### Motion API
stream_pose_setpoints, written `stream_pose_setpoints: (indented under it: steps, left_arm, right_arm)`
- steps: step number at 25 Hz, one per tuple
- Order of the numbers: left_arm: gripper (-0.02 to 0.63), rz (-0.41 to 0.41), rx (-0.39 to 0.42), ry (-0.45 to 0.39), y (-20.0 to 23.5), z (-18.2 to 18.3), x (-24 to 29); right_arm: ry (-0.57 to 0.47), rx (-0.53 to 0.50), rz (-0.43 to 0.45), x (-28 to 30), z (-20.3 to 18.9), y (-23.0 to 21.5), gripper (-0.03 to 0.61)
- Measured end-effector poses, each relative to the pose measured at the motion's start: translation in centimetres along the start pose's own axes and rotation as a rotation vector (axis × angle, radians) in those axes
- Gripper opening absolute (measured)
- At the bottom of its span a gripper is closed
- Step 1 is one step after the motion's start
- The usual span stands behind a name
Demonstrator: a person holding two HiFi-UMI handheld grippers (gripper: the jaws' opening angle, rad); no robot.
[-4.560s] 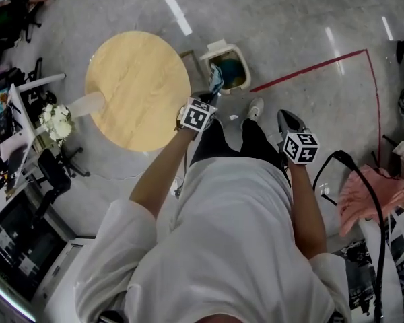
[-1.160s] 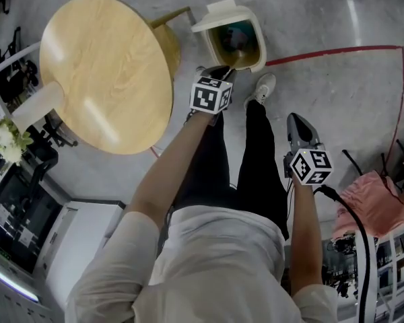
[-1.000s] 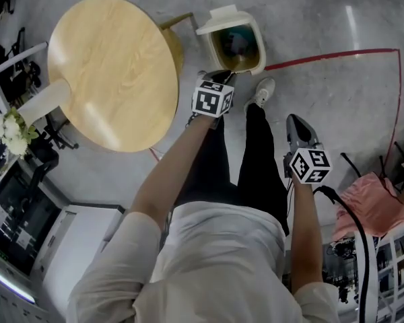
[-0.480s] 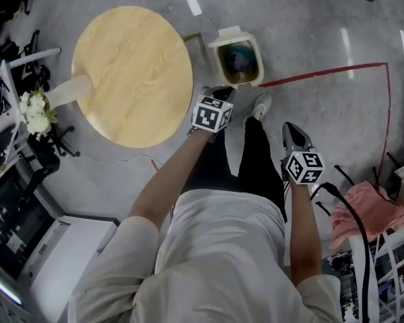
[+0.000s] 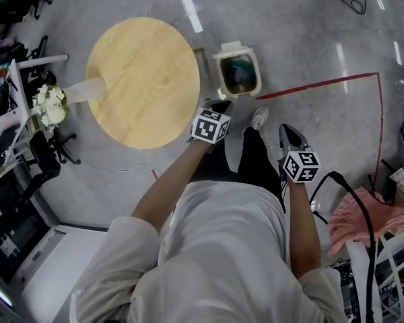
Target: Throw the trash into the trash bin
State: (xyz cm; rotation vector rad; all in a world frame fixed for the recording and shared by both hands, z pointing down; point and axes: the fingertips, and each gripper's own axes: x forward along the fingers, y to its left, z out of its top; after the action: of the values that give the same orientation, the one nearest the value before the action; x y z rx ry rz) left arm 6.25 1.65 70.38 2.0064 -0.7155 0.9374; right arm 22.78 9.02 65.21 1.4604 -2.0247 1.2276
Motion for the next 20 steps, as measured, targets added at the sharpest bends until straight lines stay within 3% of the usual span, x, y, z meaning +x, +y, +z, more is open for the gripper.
stream_pose_setpoints:
  steps: [20]
  left_arm:
    - [0.006, 0.024, 0.056, -0.117, -1.4, 3.0, -10.5]
  right_arm:
    - [-0.071, -0.109, 0.046, -3.6, 4.5, 6.0, 0.002]
